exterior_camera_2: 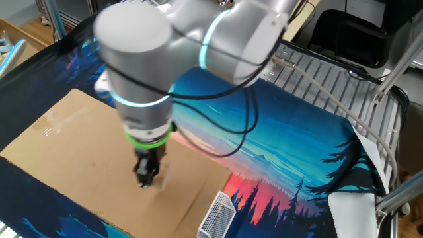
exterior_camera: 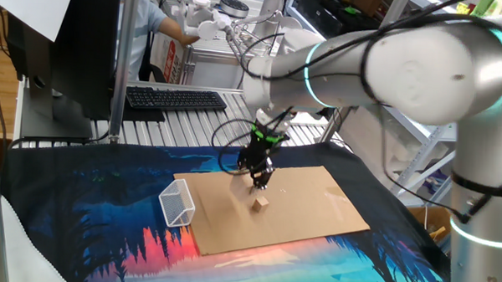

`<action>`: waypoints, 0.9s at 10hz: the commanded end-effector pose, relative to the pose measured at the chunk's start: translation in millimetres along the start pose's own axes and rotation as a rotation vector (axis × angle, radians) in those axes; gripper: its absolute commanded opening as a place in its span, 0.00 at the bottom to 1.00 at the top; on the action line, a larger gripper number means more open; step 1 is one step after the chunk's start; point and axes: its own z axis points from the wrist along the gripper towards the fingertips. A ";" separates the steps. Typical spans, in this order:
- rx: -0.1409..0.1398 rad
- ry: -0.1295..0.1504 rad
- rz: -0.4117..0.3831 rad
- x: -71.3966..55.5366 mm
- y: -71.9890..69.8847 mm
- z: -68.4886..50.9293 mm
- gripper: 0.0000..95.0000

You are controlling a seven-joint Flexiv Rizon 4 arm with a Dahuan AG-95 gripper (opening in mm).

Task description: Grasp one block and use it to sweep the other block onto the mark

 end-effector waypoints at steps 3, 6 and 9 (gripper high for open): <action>-0.002 -0.002 0.055 23.3 -20.1 -1.3 0.60; -0.001 -0.008 0.098 24.5 -19.0 1.5 1.00; 0.043 0.024 -0.023 23.7 -22.4 -6.6 0.80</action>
